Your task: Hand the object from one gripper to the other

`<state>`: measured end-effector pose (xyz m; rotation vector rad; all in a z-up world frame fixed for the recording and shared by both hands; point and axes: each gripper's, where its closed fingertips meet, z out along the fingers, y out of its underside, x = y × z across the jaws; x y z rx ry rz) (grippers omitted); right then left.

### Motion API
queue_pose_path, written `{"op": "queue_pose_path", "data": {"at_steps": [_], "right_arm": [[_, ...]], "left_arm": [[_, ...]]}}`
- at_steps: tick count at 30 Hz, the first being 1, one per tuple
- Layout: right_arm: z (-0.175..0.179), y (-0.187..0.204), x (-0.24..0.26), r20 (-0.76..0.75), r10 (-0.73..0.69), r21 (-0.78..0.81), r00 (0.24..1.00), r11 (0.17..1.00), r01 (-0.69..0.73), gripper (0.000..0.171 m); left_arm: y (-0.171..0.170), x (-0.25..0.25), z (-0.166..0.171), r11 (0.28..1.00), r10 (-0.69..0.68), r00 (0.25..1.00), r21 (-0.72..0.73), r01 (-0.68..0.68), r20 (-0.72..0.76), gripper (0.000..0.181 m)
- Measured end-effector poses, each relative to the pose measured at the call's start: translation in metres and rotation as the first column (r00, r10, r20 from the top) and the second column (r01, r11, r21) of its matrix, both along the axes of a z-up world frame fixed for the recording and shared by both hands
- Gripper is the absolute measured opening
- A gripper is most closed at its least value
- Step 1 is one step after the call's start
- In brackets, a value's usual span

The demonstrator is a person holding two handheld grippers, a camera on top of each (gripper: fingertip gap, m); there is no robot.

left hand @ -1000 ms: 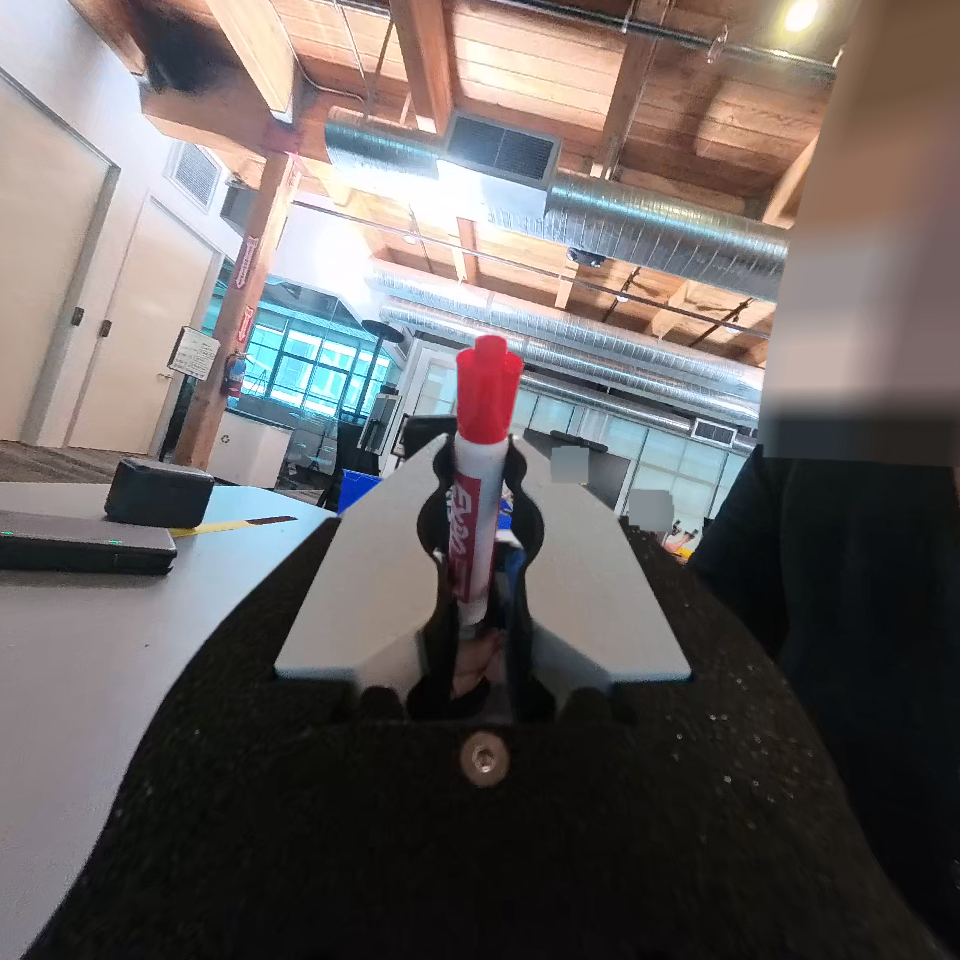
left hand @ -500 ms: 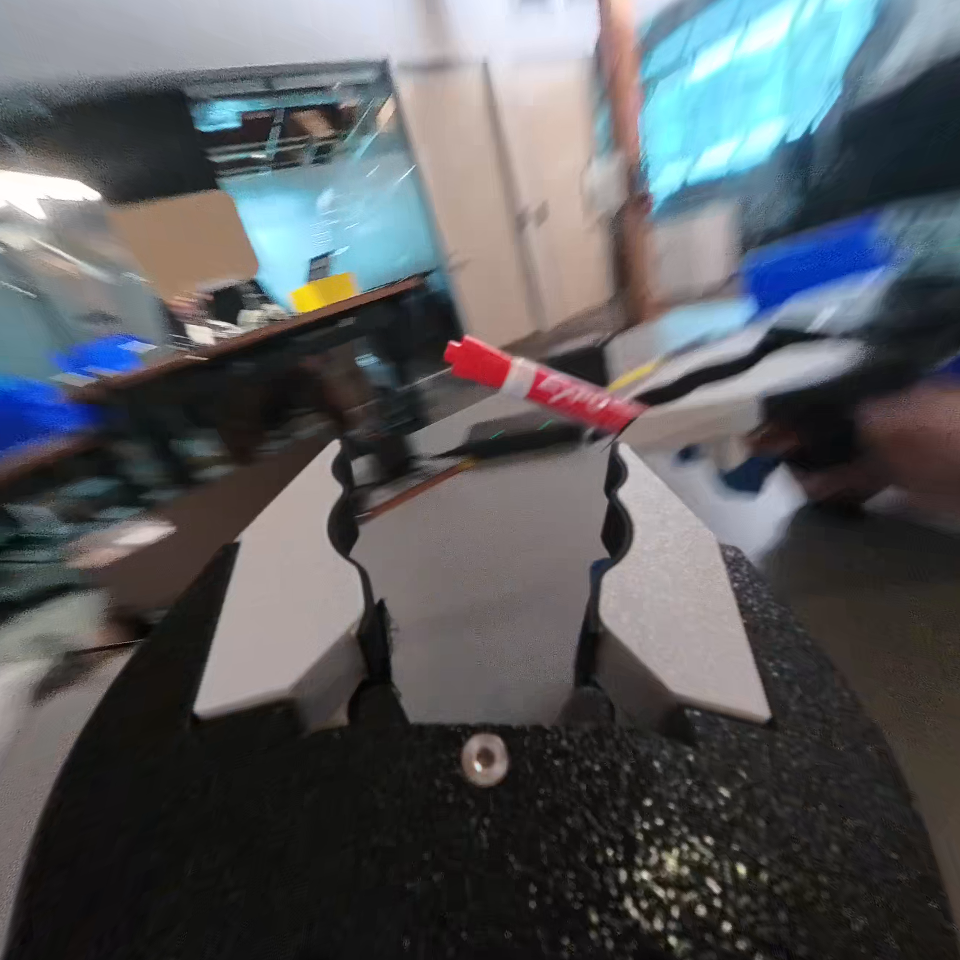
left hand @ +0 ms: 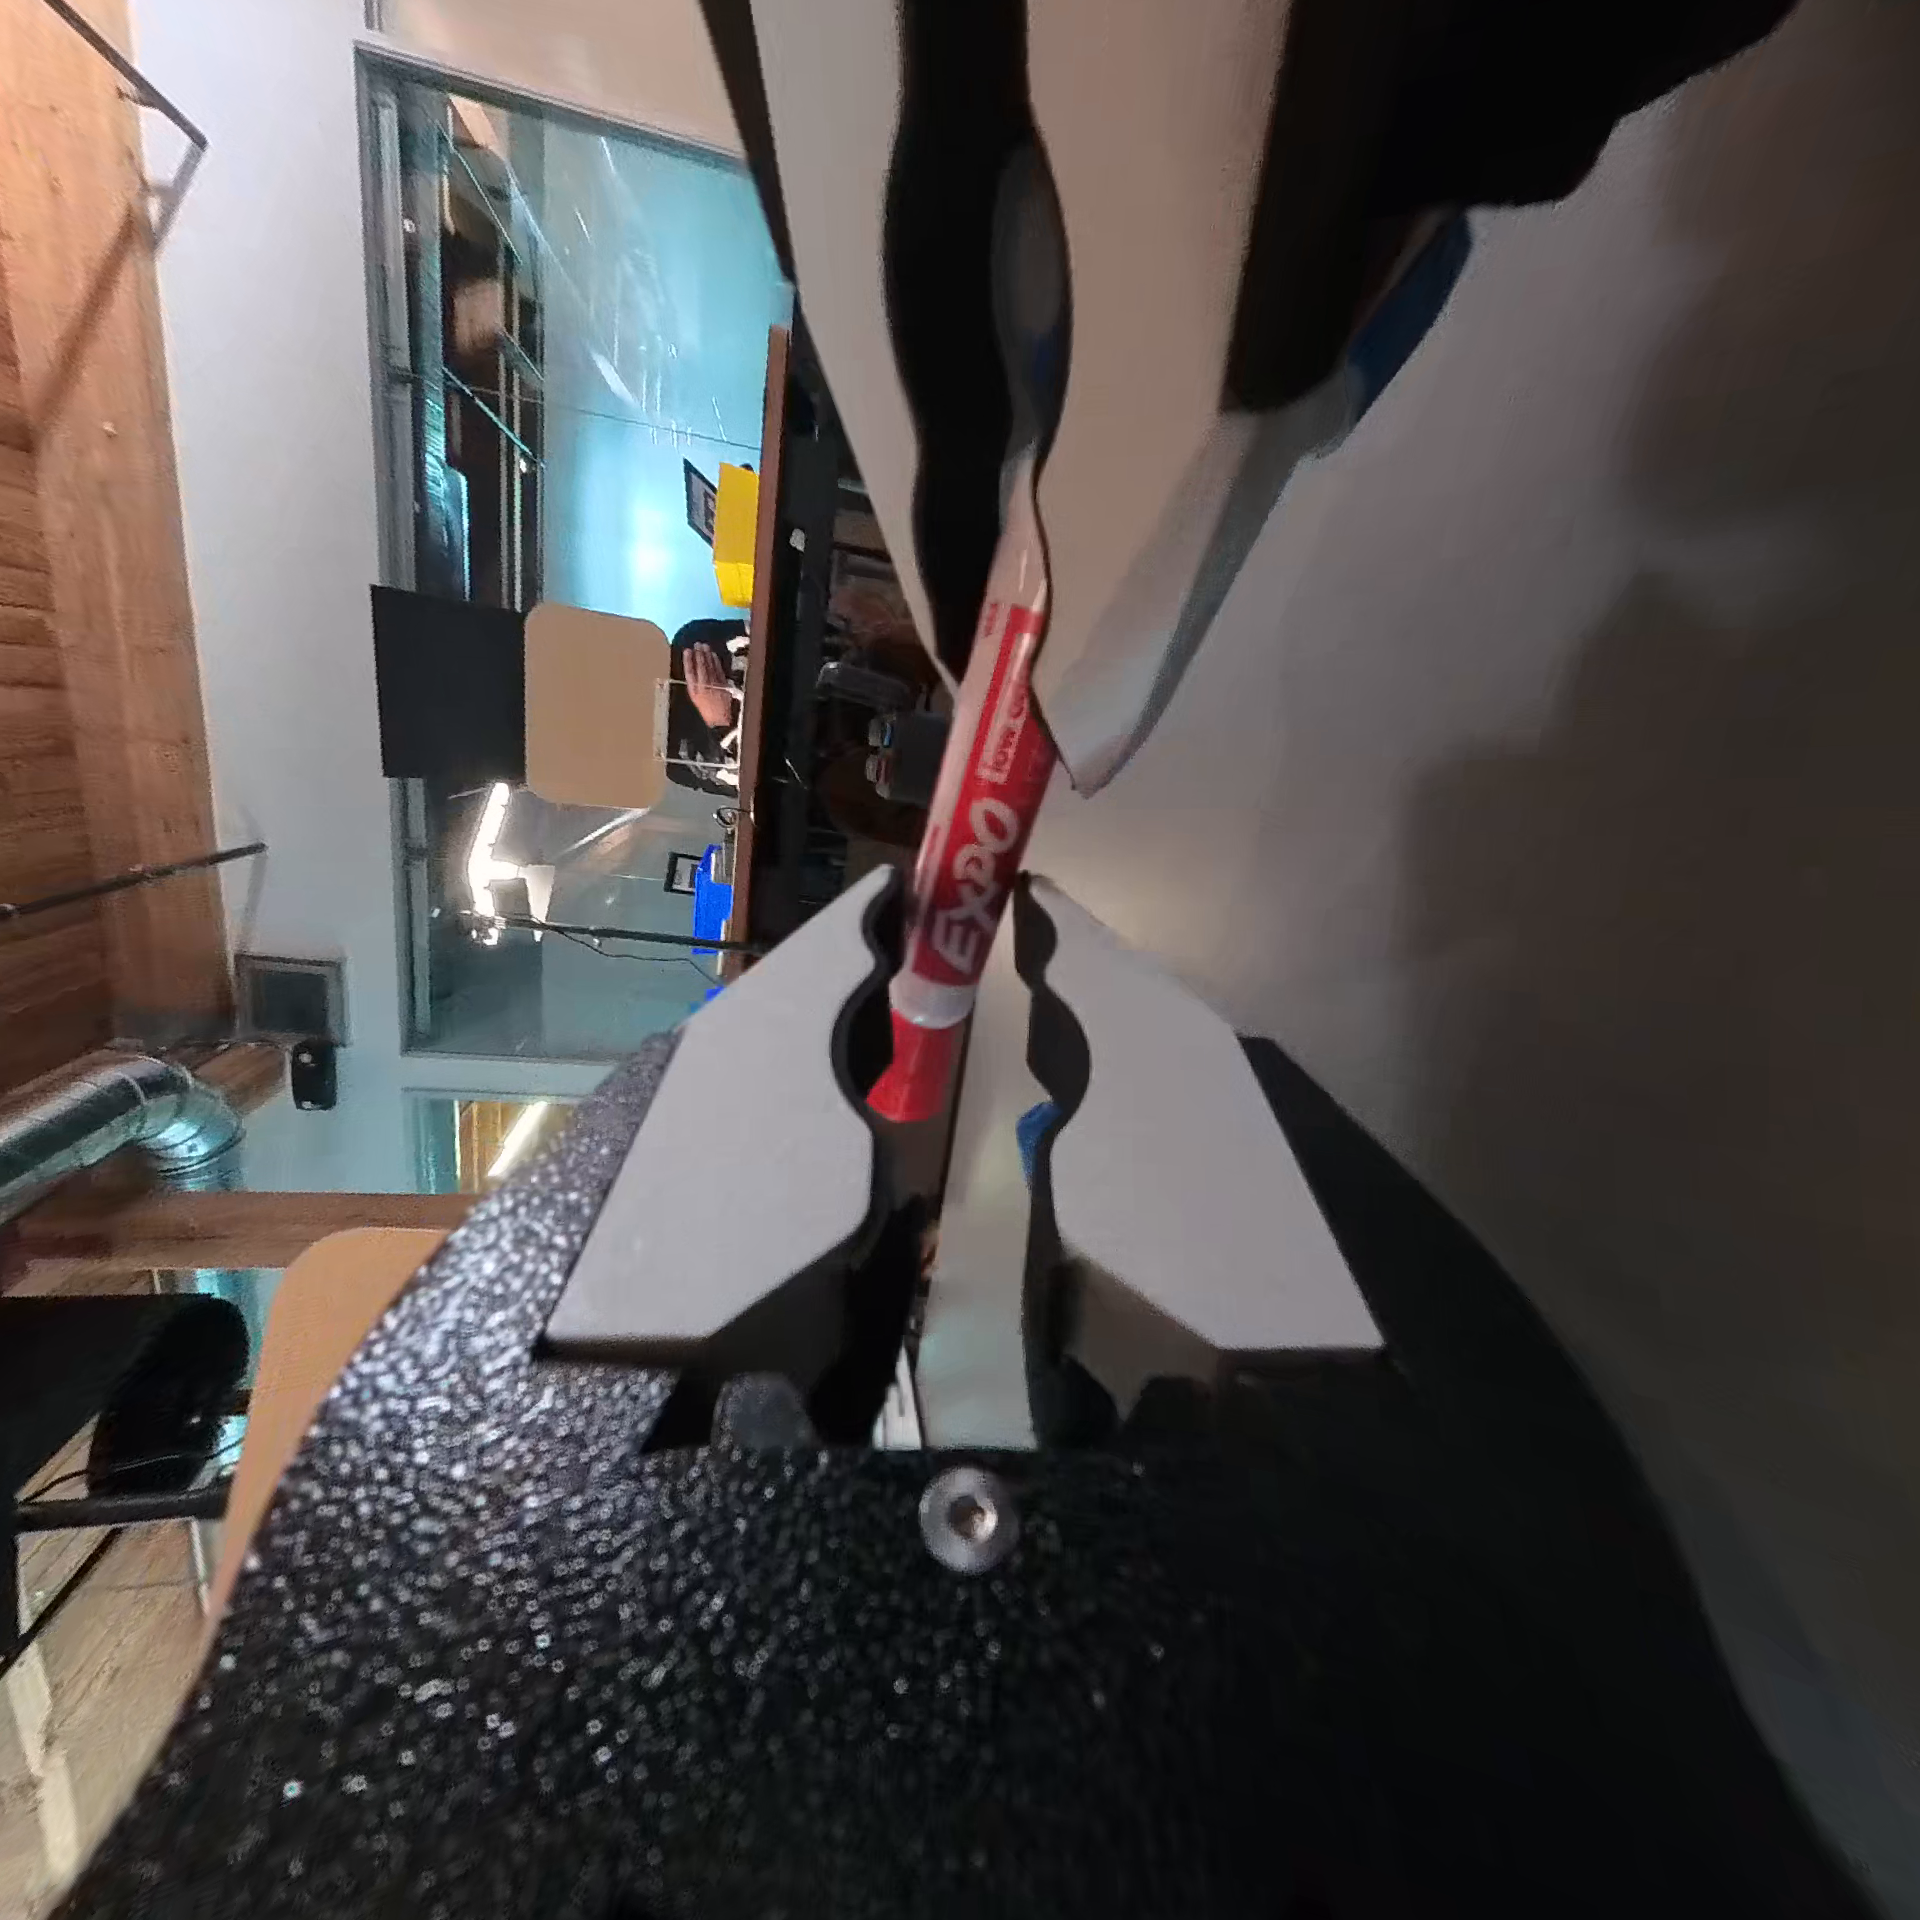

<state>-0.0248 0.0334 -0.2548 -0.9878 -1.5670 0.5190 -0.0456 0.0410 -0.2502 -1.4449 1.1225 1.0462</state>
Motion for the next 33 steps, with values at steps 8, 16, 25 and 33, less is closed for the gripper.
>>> {"op": "queue_pose_path", "data": {"at_steps": [8, 16, 25, 33], "right_arm": [[0.056, 0.010, 0.019, -0.339, -0.035, 0.057, 0.940, 0.997, 0.058, 0.058], [0.048, -0.010, 0.011, -0.316, 0.095, -0.069, 0.944, 0.990, -0.123, 0.059], [0.045, -0.033, 0.003, -0.342, 0.203, -0.354, 0.917, 0.877, -0.326, 0.037], [0.048, -0.036, 0.006, -0.367, 0.236, -0.369, 0.899, 0.851, -0.374, 0.016]], "left_arm": [[0.000, -0.016, 0.016, 0.999, 0.037, 0.929, 0.021, -0.048, 0.368, 0.017], [-0.019, -0.001, 0.062, 0.918, -0.274, 0.079, 0.237, 0.318, 0.958, 0.016], [-0.042, 0.029, 0.085, 0.728, -0.334, -0.276, 0.433, 0.532, 0.901, 0.016], [-0.039, 0.042, 0.074, 0.721, -0.309, -0.227, 0.383, 0.577, 0.923, 0.016]]}}
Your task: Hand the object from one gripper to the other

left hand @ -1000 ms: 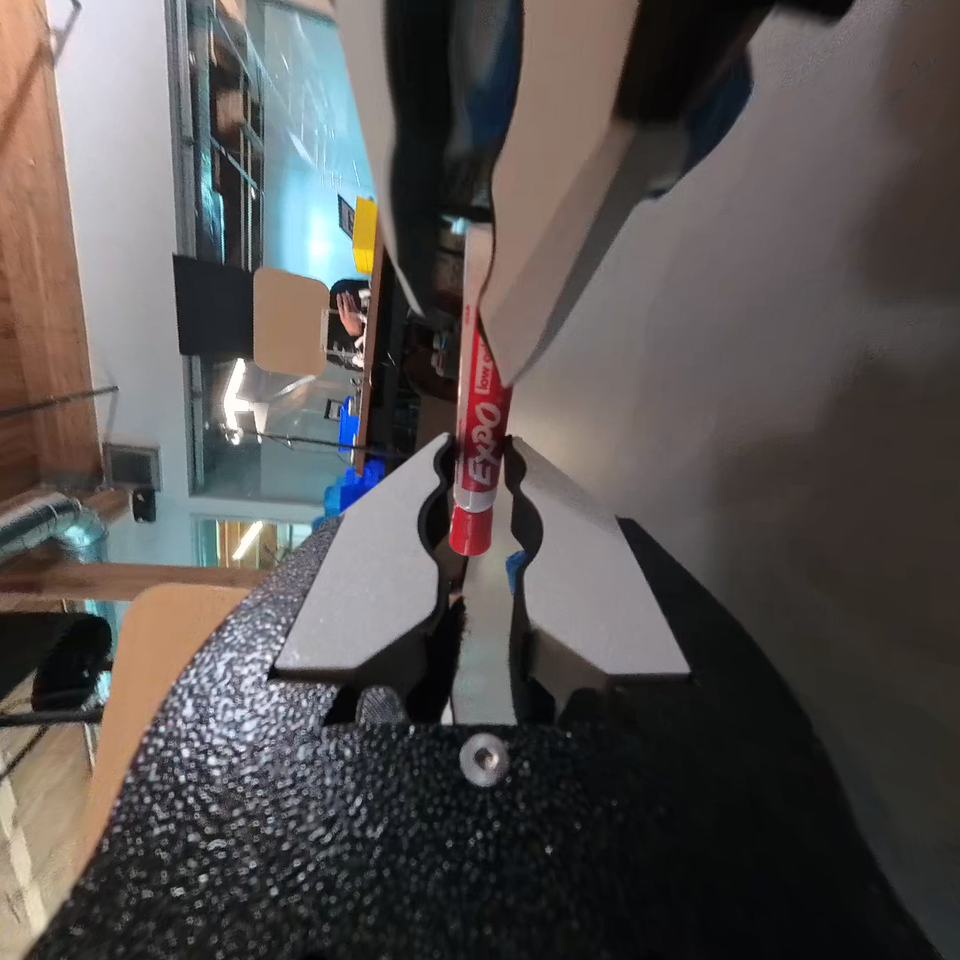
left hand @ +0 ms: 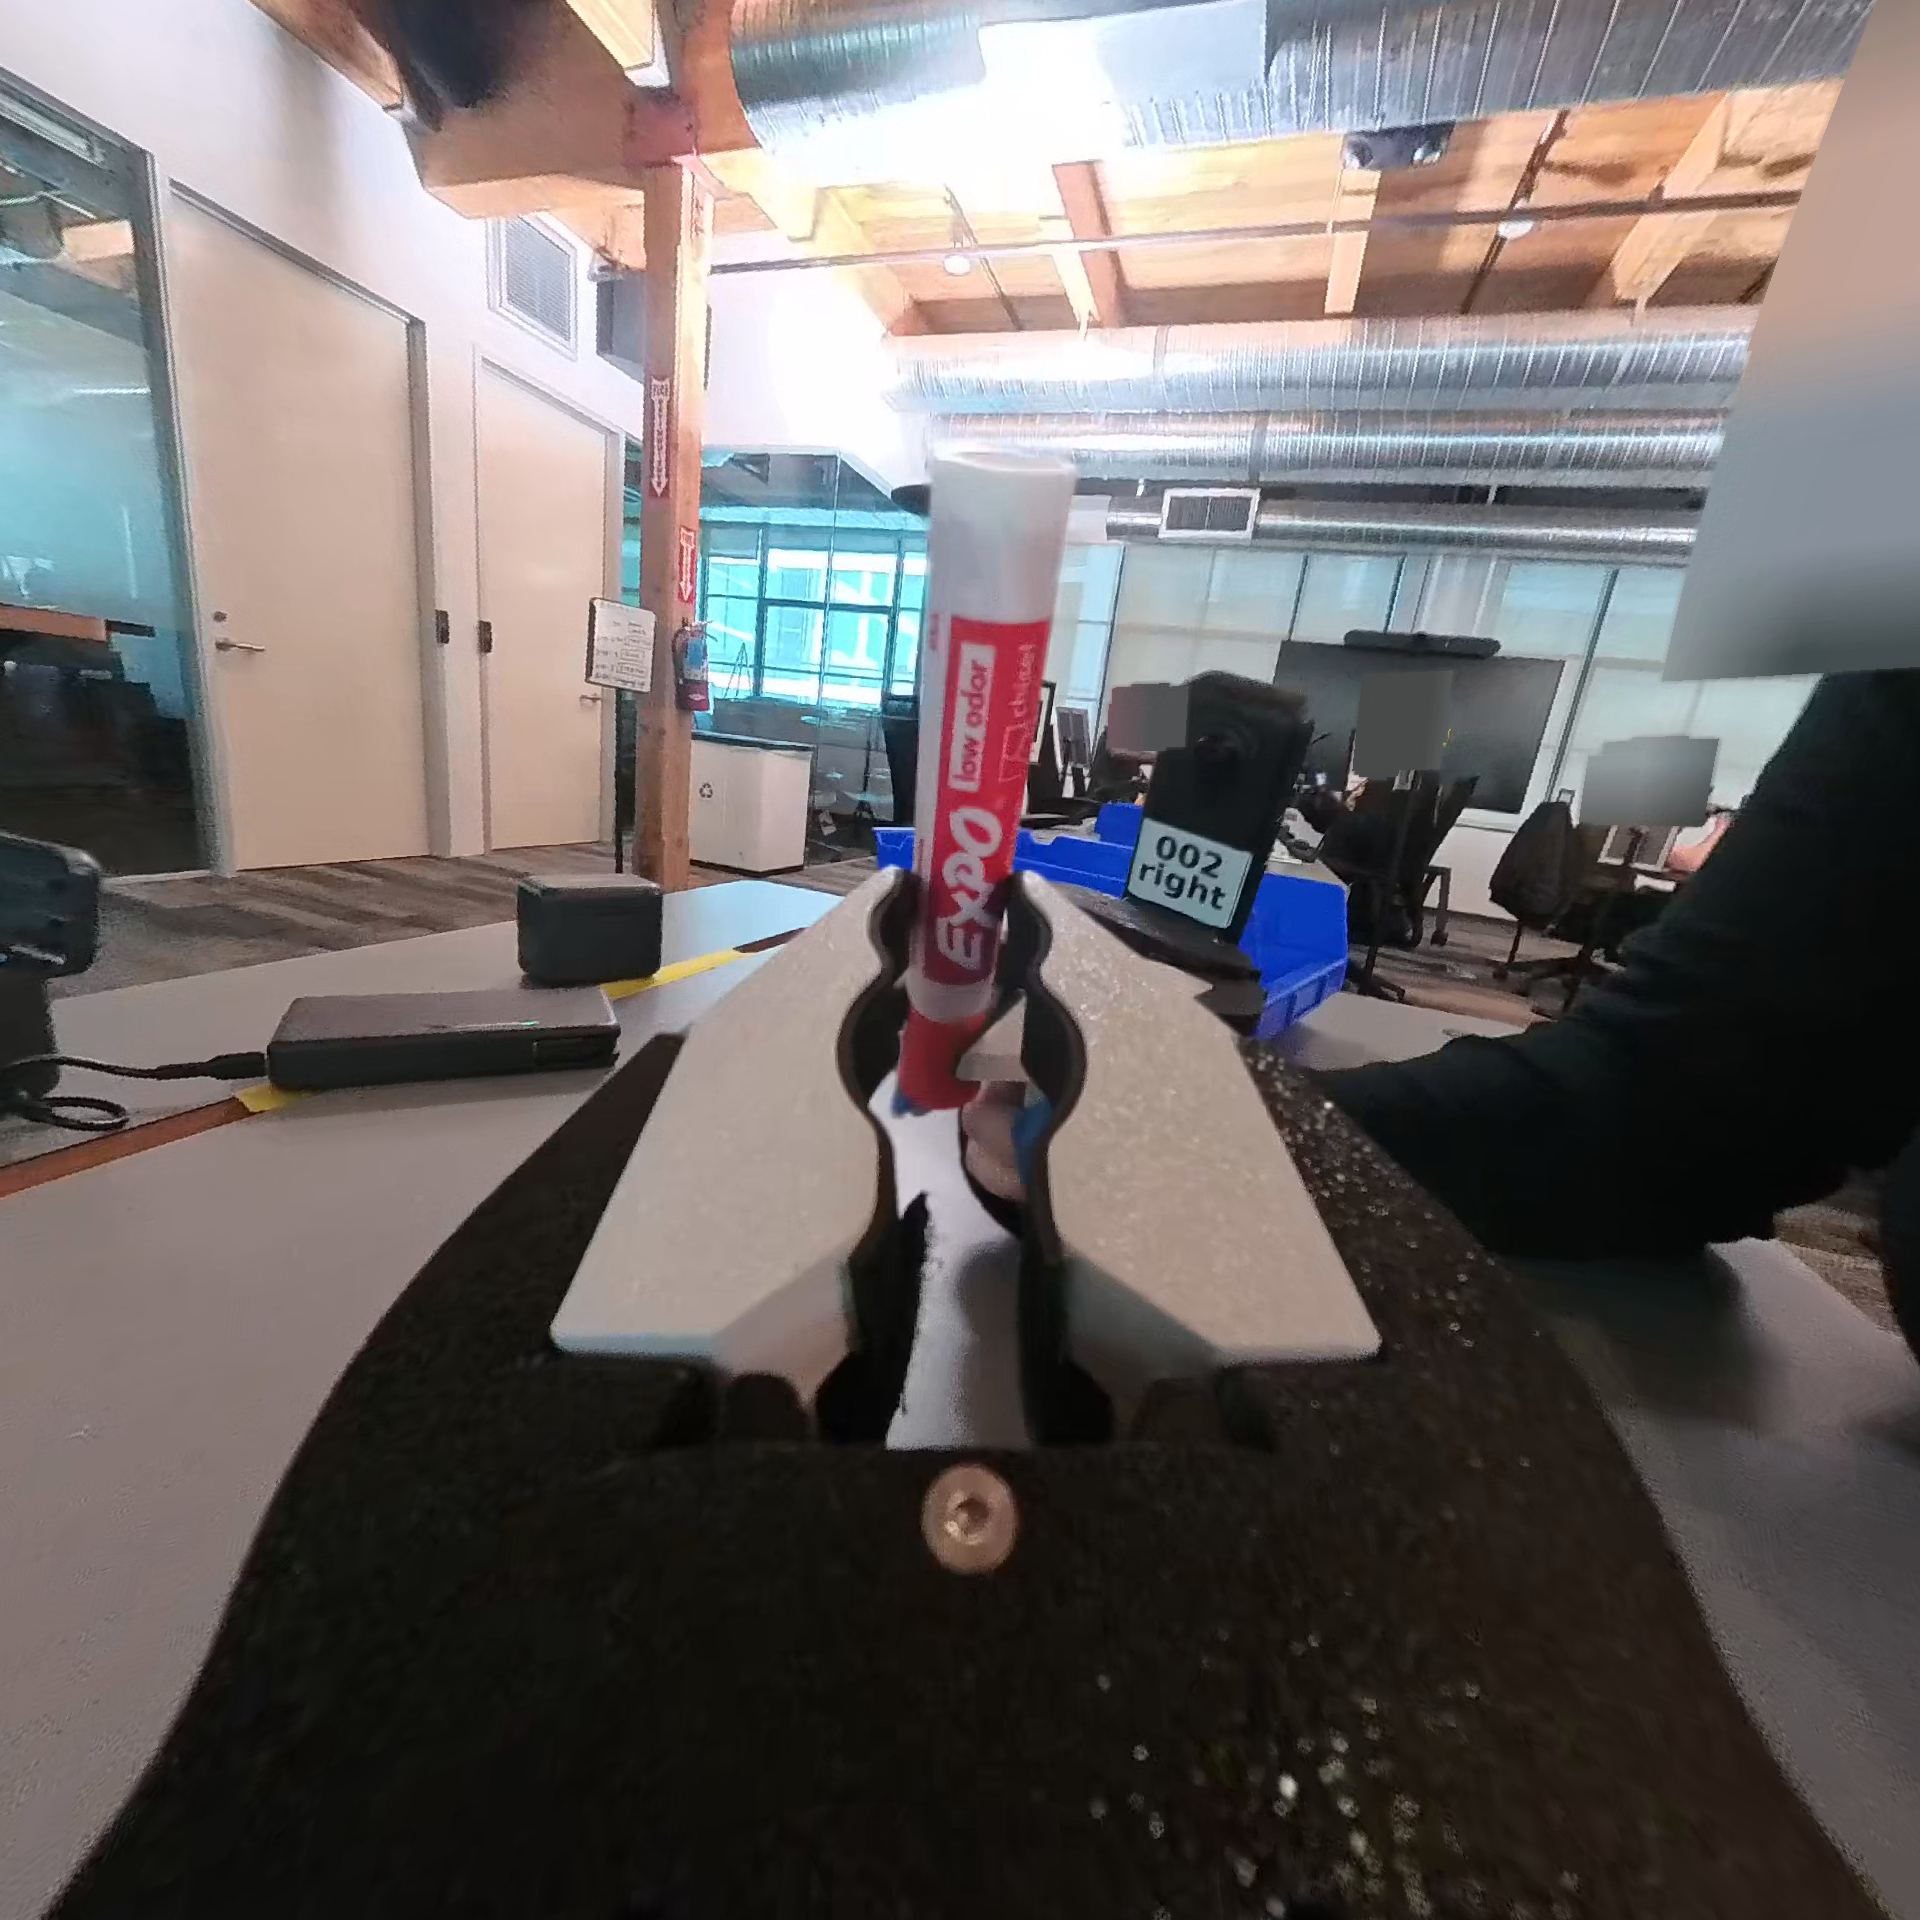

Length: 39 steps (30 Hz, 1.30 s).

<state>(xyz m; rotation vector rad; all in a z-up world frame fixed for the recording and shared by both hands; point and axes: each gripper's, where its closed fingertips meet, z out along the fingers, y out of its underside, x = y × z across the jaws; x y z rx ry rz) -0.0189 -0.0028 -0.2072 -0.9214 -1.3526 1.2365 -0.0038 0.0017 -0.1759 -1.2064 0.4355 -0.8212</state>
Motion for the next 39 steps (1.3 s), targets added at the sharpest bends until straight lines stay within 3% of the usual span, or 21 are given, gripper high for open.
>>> {"op": "queue_pose_path", "data": {"at_steps": [5, 7, 10, 13, 16, 22, 27, 30, 34, 39], "right_arm": [[-0.001, 0.012, 0.001, 0.005, -0.084, 0.006, 0.996, 0.996, 0.084, 0.016], [-0.008, 0.029, 0.004, 0.035, -0.192, 0.048, 0.981, 0.981, 0.191, 0.016], [-0.005, 0.055, 0.013, 0.009, -0.373, 0.124, 0.928, 0.921, 0.369, 0.016], [-0.002, 0.072, 0.024, -0.026, -0.523, 0.217, 0.852, 0.829, 0.516, 0.016], [0.007, 0.082, 0.039, -0.084, -0.648, 0.312, 0.757, 0.704, 0.637, 0.016], [0.031, 0.065, 0.095, -0.147, -0.787, 0.394, 0.600, 0.510, 0.765, 0.016], [0.079, 0.065, 0.212, -0.181, -0.910, 0.315, 0.373, 0.305, 0.899, 0.016], [0.078, 0.093, 0.303, -0.056, -0.984, 0.295, 0.168, 0.144, 0.945, 0.016], [0.035, 0.121, 0.411, 0.277, -0.955, 0.275, -0.106, -0.027, 0.961, 0.017], [-0.030, 0.120, 0.461, 0.608, -0.748, 0.329, -0.266, -0.068, 0.942, 0.016]], "left_arm": [[0.006, -0.009, 0.000, 0.996, 0.093, 0.996, 0.015, -0.093, -0.012, 0.019], [0.016, -0.026, -0.002, 0.964, 0.266, 0.961, 0.033, -0.265, -0.072, 0.046], [0.023, -0.057, -0.004, 0.837, 0.547, 0.814, 0.144, -0.528, -0.194, 0.060], [0.024, -0.078, -0.005, 0.699, 0.715, 0.641, 0.239, -0.674, -0.281, 0.073], [0.025, -0.077, -0.008, 0.649, 0.757, 0.552, 0.306, -0.697, -0.348, 0.078], [0.027, -0.054, -0.016, 0.666, 0.741, 0.489, 0.409, -0.624, -0.460, 0.070], [0.027, -0.053, -0.015, 0.664, 0.743, 0.485, 0.416, -0.621, -0.462, 0.068], [0.027, -0.054, -0.015, 0.670, 0.737, 0.499, 0.402, -0.624, -0.455, 0.067], [0.027, -0.053, -0.016, 0.677, 0.731, 0.505, 0.395, -0.621, -0.459, 0.065], [0.028, -0.052, -0.017, 0.679, 0.728, 0.499, 0.397, -0.617, -0.470, 0.066]]}}
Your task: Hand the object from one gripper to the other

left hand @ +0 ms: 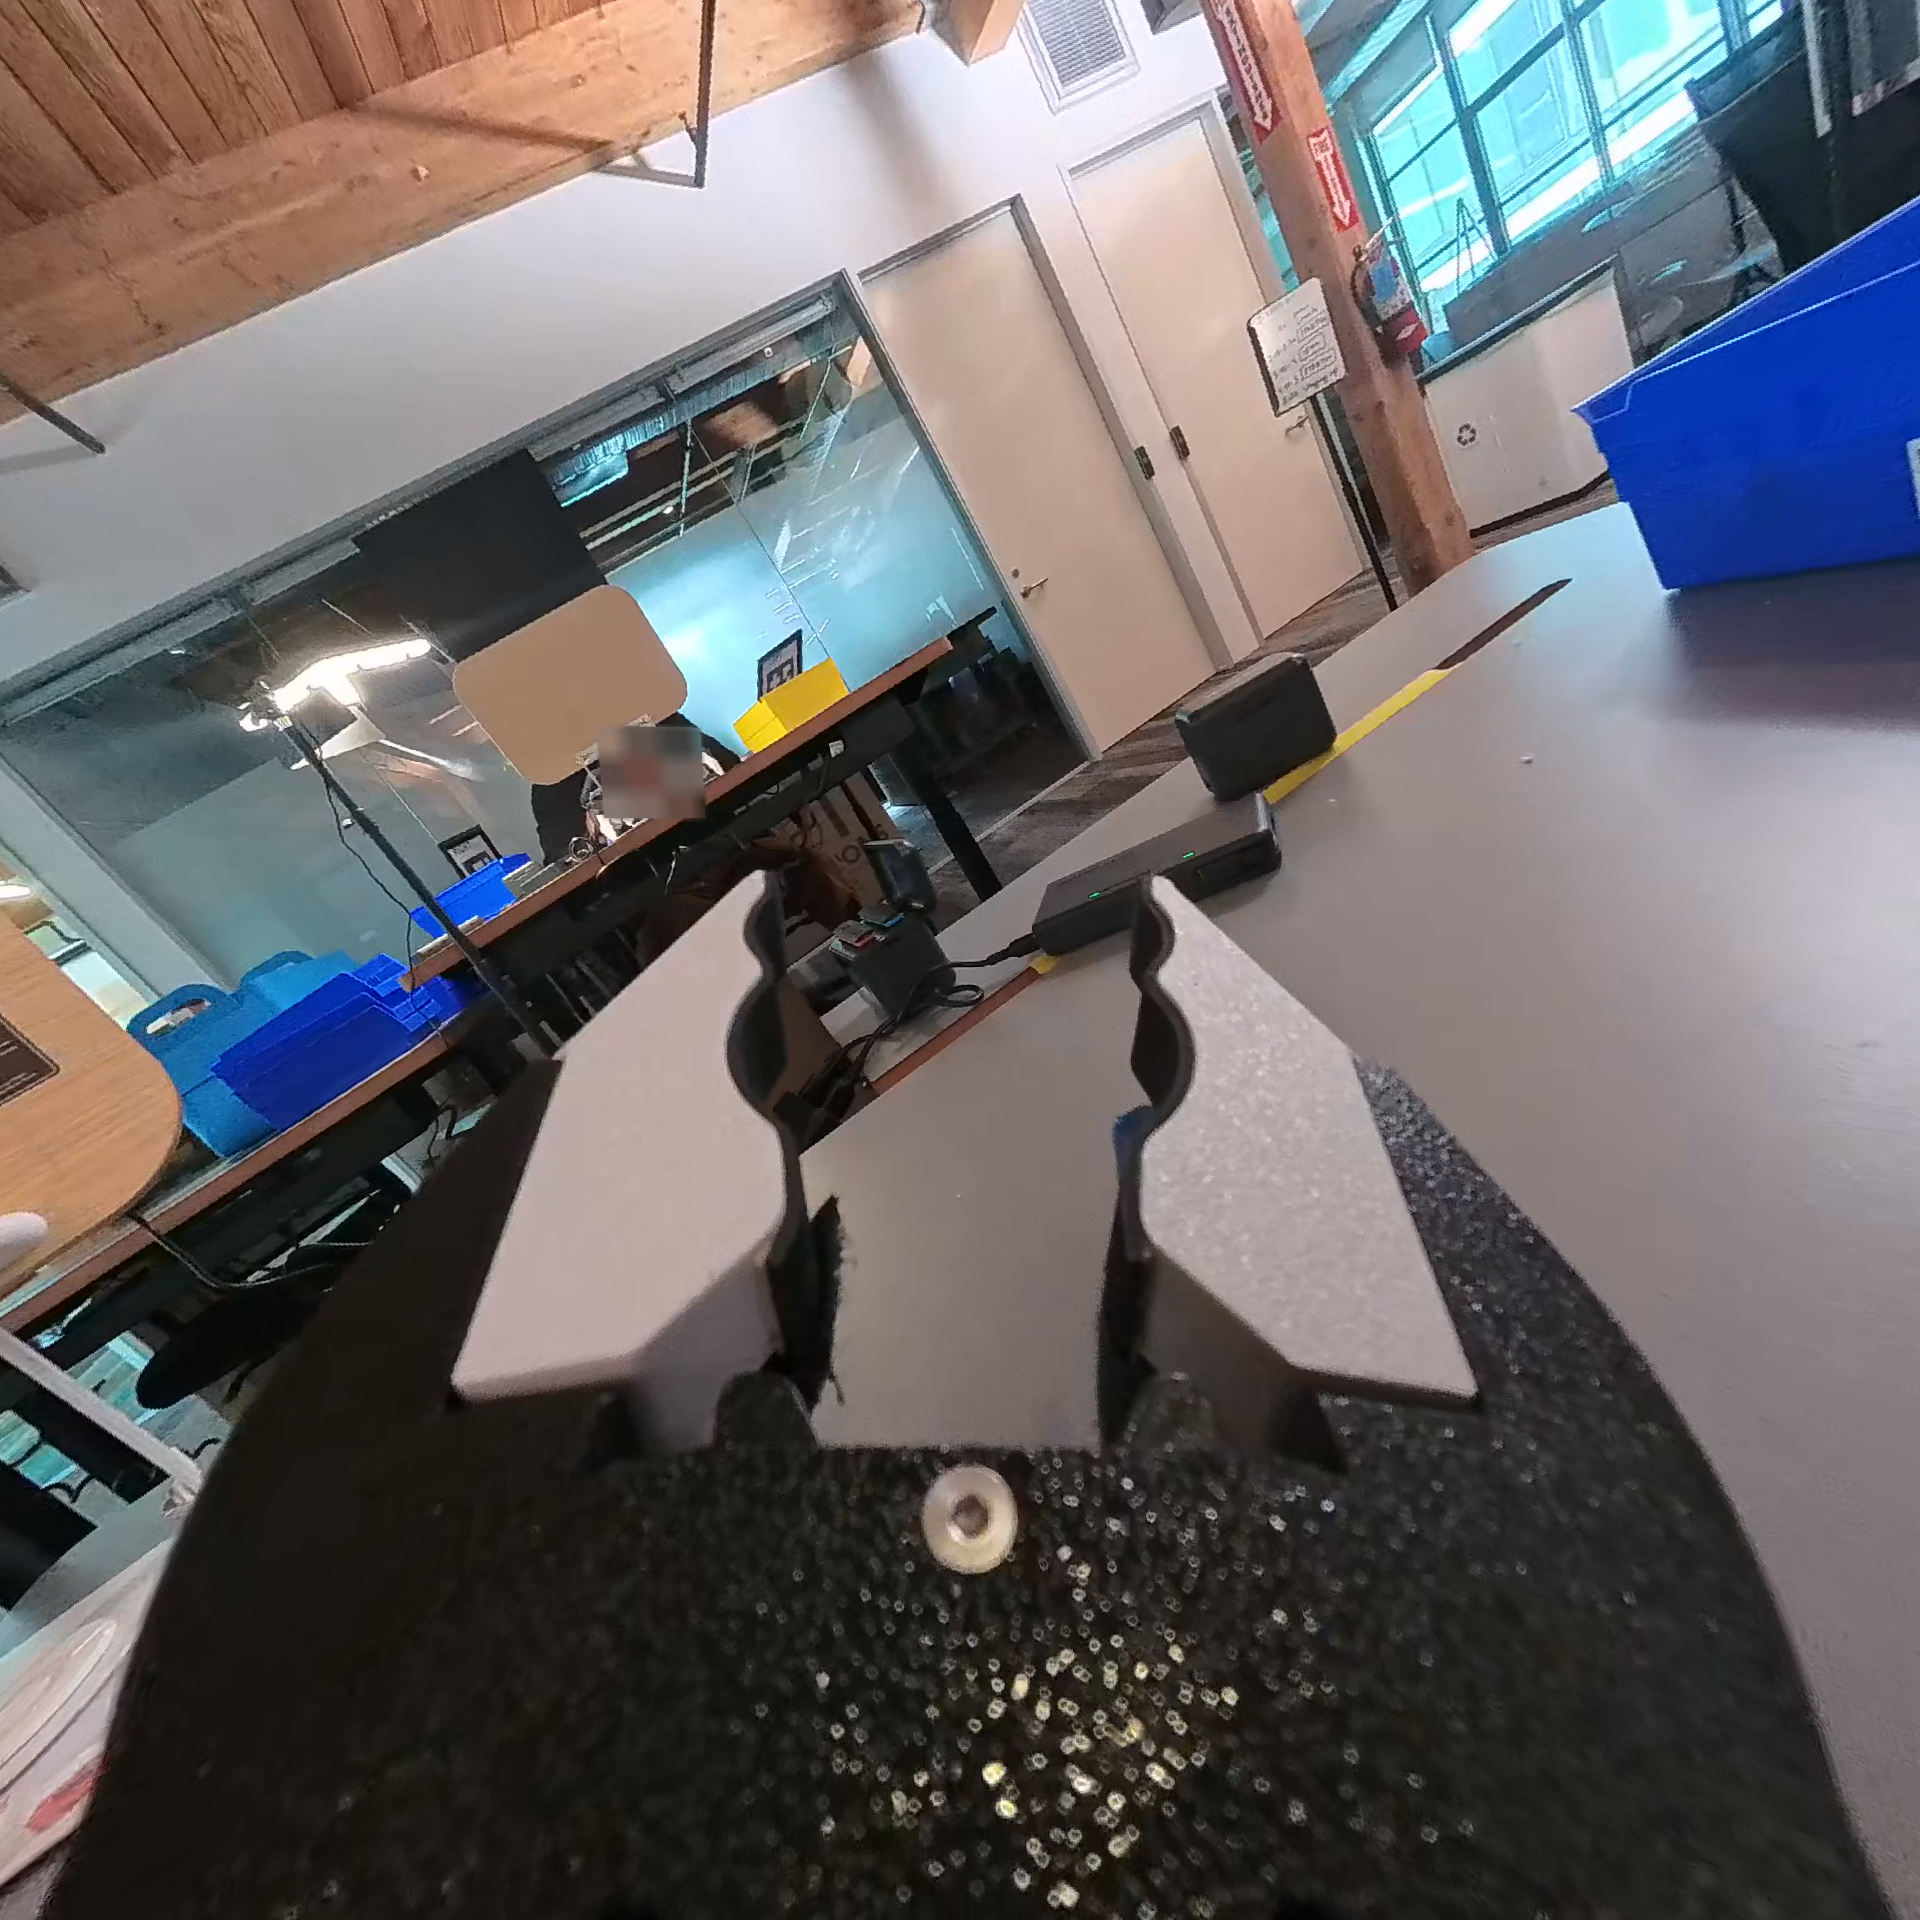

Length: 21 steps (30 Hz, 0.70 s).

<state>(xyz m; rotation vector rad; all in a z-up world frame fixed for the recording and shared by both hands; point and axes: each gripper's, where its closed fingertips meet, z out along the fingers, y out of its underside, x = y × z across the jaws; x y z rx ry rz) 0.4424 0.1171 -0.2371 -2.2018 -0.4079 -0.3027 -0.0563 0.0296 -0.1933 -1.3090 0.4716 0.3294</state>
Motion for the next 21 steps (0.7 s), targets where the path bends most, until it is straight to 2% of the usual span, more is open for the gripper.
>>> {"op": "queue_pose_path", "data": {"at_steps": [6, 8, 11, 14, 15, 17, 19, 21], "right_arm": [[-0.023, -0.001, 0.006, 0.050, -0.043, -0.135, 0.998, 0.990, 0.049, 0.017], [-0.021, -0.002, 0.006, 0.052, -0.053, -0.129, 0.997, 0.990, 0.059, 0.031], [0.001, -0.003, -0.005, 0.048, -0.033, -0.059, 0.998, 0.998, 0.036, 0.036], [0.044, -0.003, -0.062, -0.007, 0.145, 0.117, 0.989, 0.983, -0.143, 0.035], [0.061, -0.005, -0.092, -0.021, 0.246, 0.202, 0.969, 0.950, -0.237, 0.034], [0.090, -0.017, -0.162, -0.031, 0.462, 0.369, 0.886, 0.829, -0.420, 0.034], [0.105, -0.034, -0.234, -0.043, 0.647, 0.497, 0.761, 0.675, -0.545, 0.032], [0.104, -0.050, -0.299, -0.075, 0.786, 0.589, 0.614, 0.532, -0.608, 0.032]], "left_arm": [[0.000, 0.000, -0.002, 1.000, -0.003, 1.000, -0.010, 0.003, -0.001, 0.065], [0.001, 0.000, -0.003, 1.000, -0.004, 1.000, -0.014, 0.004, -0.002, 0.066], [0.002, 0.001, -0.003, 1.000, -0.006, 1.000, -0.019, 0.006, -0.005, 0.066], [0.002, 0.002, -0.003, 1.000, -0.010, 1.000, -0.018, 0.010, -0.003, 0.065], [0.003, 0.002, -0.003, 1.000, -0.011, 1.000, -0.019, 0.011, -0.002, 0.065], [0.002, 0.002, -0.003, 1.000, -0.010, 1.000, -0.020, 0.010, -0.001, 0.065], [0.001, 0.002, -0.002, 1.000, -0.009, 1.000, -0.013, 0.009, 0.002, 0.064], [-0.001, 0.001, 0.000, 1.000, -0.008, 1.000, -0.007, 0.008, 0.007, 0.063]]}}
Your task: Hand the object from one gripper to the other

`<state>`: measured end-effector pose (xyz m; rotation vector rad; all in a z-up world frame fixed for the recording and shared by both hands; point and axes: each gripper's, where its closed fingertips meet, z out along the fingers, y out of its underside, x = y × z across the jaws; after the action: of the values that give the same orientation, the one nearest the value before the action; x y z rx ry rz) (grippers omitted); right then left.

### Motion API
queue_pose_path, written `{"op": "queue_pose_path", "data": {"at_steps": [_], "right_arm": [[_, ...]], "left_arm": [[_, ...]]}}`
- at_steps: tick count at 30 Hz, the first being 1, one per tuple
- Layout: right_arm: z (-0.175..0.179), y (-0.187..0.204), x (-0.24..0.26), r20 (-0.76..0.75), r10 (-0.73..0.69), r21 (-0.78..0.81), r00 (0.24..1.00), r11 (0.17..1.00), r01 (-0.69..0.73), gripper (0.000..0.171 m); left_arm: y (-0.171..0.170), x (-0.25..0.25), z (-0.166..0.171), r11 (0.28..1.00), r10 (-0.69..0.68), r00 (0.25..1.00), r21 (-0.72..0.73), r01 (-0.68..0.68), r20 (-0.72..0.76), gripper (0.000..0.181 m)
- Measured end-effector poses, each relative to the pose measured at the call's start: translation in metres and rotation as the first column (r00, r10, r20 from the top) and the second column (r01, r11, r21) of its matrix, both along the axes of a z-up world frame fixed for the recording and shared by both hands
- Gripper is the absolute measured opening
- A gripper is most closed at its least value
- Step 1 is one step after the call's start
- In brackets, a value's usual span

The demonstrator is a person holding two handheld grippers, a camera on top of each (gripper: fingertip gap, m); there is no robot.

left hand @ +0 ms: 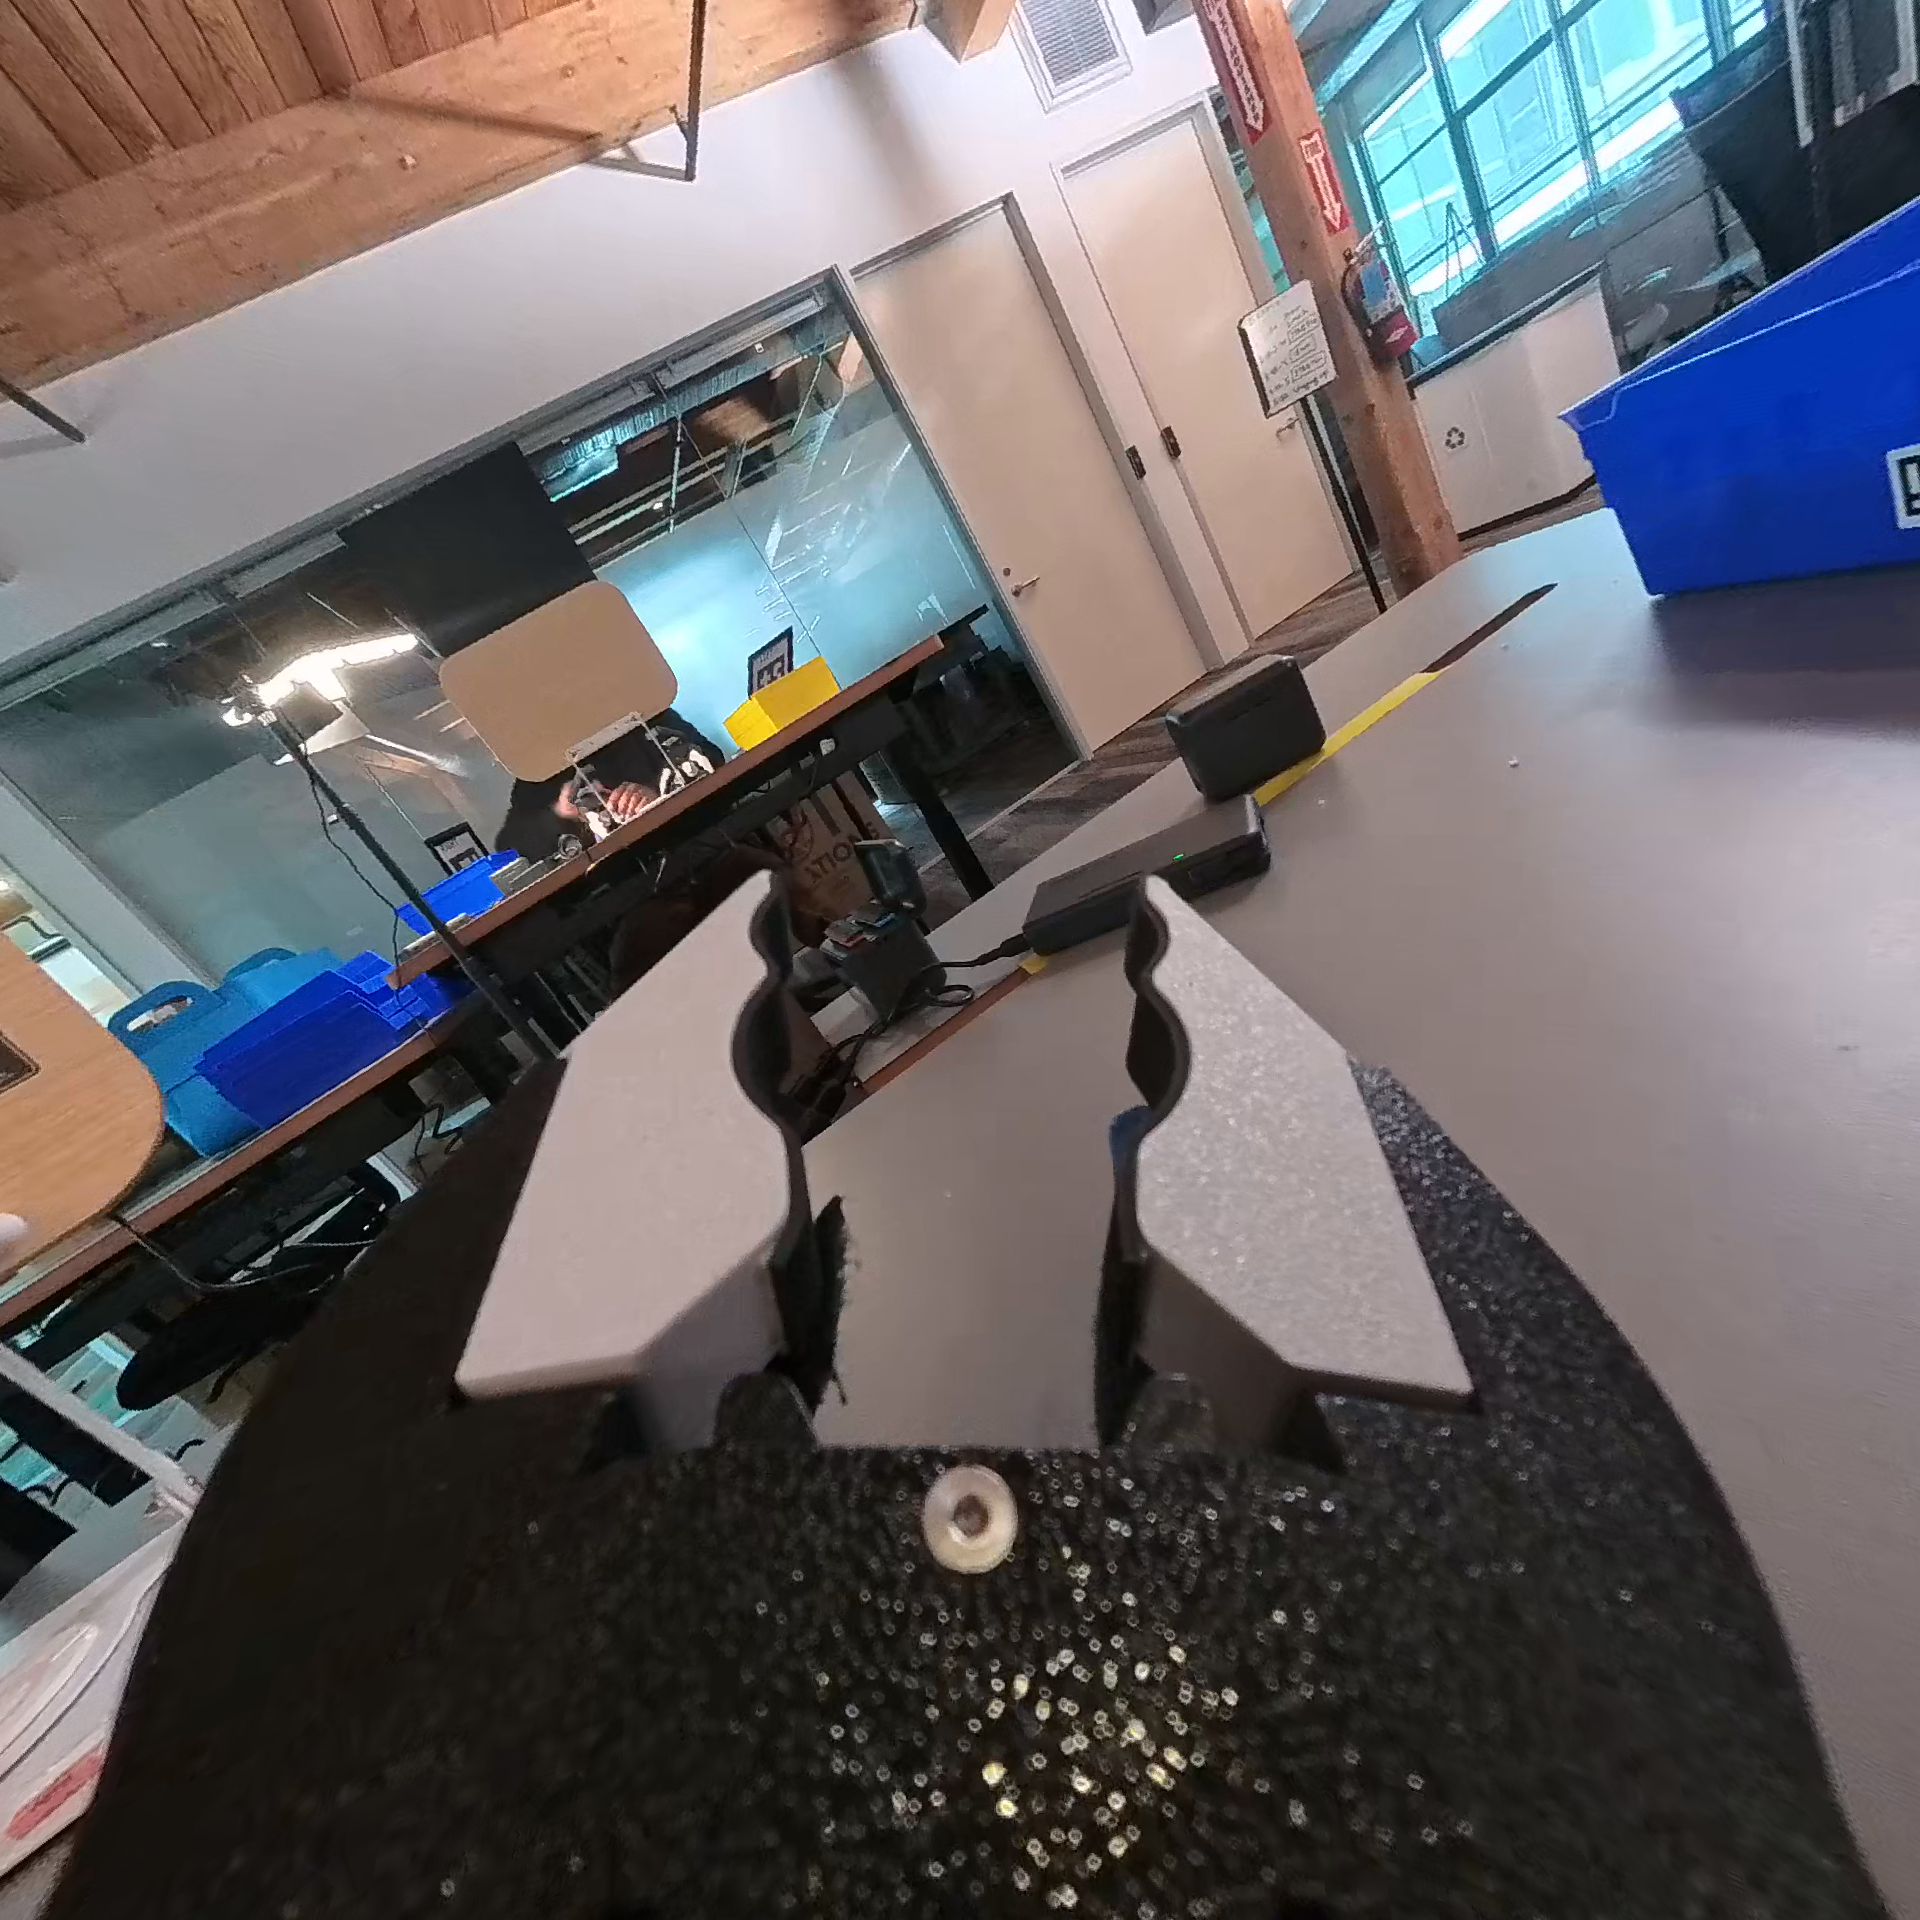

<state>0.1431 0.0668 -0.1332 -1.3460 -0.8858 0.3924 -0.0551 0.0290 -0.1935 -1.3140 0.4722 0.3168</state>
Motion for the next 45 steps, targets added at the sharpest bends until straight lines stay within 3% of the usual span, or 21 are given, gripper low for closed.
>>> {"op": "queue_pose_path", "data": {"at_steps": [5, 9, 13, 19, 22, 26, 28, 30, 32, 34, 37, 39, 40, 45], "right_arm": [[-0.029, -0.005, -0.114, -0.194, 0.234, 0.054, 0.953, 0.972, -0.227, 0.031], [-0.058, -0.001, -0.161, -0.145, 0.296, 0.122, 0.944, 0.952, -0.280, 0.030], [-0.069, -0.021, -0.169, -0.077, 0.421, 0.158, 0.904, 0.900, -0.406, 0.024], [-0.065, -0.014, -0.162, -0.164, 0.432, 0.100, 0.887, 0.902, -0.420, 0.024], [-0.066, -0.011, -0.163, -0.187, 0.434, 0.071, 0.881, 0.901, -0.429, 0.024], [-0.067, -0.013, -0.167, -0.185, 0.449, 0.056, 0.874, 0.893, -0.447, 0.024], [-0.068, -0.013, -0.168, -0.182, 0.453, 0.054, 0.873, 0.891, -0.451, 0.024], [-0.068, -0.015, -0.170, -0.188, 0.464, 0.043, 0.866, 0.884, -0.465, 0.023], [-0.069, -0.014, -0.171, -0.187, 0.465, 0.035, 0.866, 0.884, -0.467, 0.023], [-0.071, -0.014, -0.173, -0.184, 0.466, 0.025, 0.865, 0.882, -0.470, 0.023], [-0.071, -0.015, -0.173, -0.181, 0.469, 0.026, 0.864, 0.881, -0.473, 0.022], [-0.071, -0.015, -0.174, -0.180, 0.470, 0.027, 0.864, 0.881, -0.473, 0.022], [-0.071, -0.015, -0.174, -0.180, 0.470, 0.026, 0.864, 0.880, -0.474, 0.022], [-0.071, -0.014, -0.173, -0.187, 0.471, 0.022, 0.862, 0.879, -0.476, 0.022]], "left_arm": [[-0.002, -0.004, 0.001, 1.000, 0.012, 1.000, 0.003, -0.012, 0.005, 0.062], [-0.004, -0.009, 0.003, 1.000, 0.024, 0.999, 0.013, -0.024, 0.024, 0.060], [-0.002, -0.016, 0.007, 0.999, 0.031, 0.998, 0.025, -0.033, 0.063, 0.060], [-0.017, -0.030, 0.030, 0.994, 0.084, 0.993, 0.070, -0.090, 0.082, 0.061], [-0.045, -0.047, 0.065, 0.979, 0.169, 0.981, 0.101, -0.178, 0.093, 0.062], [-0.095, -0.074, 0.107, 0.988, 0.100, 0.934, 0.077, -0.134, 0.342, 0.063], [-0.119, -0.108, 0.109, 0.981, 0.178, 0.913, 0.008, -0.194, 0.366, 0.062], [-0.142, -0.161, 0.093, 0.921, 0.388, 0.879, -0.145, -0.361, 0.277, 0.063], [-0.168, -0.218, 0.065, 0.783, 0.586, 0.802, -0.340, -0.521, 0.119, 0.065], [-0.191, -0.264, 0.035, 0.630, 0.675, 0.737, -0.492, -0.601, -0.035, 0.064], [-0.211, -0.300, -0.012, 0.455, 0.680, 0.721, -0.693, -0.559, -0.134, 0.060], [-0.219, -0.313, -0.034, 0.371, 0.659, 0.730, -0.767, -0.523, -0.179, 0.042], [-0.222, -0.318, -0.041, 0.336, 0.649, 0.732, -0.785, -0.520, -0.206, 0.034], [-0.234, -0.340, -0.067, 0.176, 0.633, 0.699, -0.818, -0.548, -0.333, 0.029]]}}
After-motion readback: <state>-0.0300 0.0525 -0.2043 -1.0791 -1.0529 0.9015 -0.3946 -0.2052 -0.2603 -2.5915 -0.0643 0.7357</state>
